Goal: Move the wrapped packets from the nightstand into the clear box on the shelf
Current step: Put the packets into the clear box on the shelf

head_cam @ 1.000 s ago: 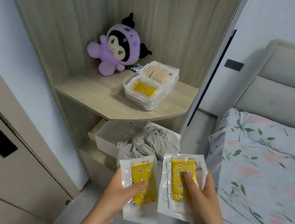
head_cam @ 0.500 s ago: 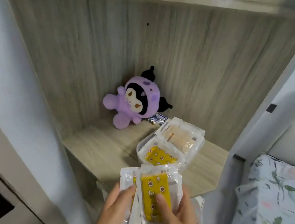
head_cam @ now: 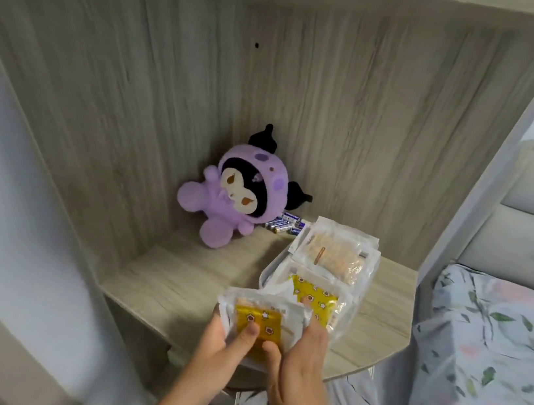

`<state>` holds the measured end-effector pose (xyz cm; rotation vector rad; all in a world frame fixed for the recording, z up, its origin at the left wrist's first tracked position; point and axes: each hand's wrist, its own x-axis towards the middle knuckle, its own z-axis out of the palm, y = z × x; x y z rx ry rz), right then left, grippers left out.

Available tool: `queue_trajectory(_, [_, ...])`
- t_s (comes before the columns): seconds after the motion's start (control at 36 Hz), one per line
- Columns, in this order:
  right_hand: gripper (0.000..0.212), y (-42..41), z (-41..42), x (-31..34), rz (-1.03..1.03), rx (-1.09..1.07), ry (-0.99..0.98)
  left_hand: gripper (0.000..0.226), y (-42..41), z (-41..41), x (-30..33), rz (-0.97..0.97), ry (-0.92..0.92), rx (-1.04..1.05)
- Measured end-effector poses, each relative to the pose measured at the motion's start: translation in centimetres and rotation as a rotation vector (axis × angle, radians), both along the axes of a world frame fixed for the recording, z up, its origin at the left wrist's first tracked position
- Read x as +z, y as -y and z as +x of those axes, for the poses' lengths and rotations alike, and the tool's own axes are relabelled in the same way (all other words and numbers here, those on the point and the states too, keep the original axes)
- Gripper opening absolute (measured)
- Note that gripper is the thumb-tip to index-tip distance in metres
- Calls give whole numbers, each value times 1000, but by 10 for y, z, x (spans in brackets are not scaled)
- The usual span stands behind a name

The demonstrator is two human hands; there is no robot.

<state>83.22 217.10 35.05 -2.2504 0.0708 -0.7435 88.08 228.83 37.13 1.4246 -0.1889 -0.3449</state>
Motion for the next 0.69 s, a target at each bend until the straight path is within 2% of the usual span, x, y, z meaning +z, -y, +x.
queue_trajectory(0.06, [64,3,3,-4,99,78,-6,98,-9,4,-11,56,-22,-63])
queue_trajectory(0.11, [59,6,3,-8,256,189,-73,99,-17,8,-18,140,-11,-120])
queue_trajectory(0.19, [61,6,0,-15,343,212,-119,74,-20,10,-18,233,38,-170])
queue_trajectory(0.25, [60,4,-1,-16,358,203,-108,53,-17,9,-16,218,54,-157])
queue_trajectory(0.28, [61,3,-2,-15,368,198,-100,52,-15,9,-14,195,59,-152])
queue_trajectory(0.36, [62,-2,-3,-10,383,155,-64,70,-10,7,-6,139,75,-142])
queue_trajectory(0.53, [58,-4,-4,-10,420,133,-60,88,-8,10,-16,133,68,-103])
queue_trajectory(0.58, [58,-2,-4,-9,394,169,-59,87,-10,11,-22,119,48,-94])
queue_trajectory(0.69, [39,4,-5,-1,396,207,-72,74,-8,12,-22,154,56,-107])
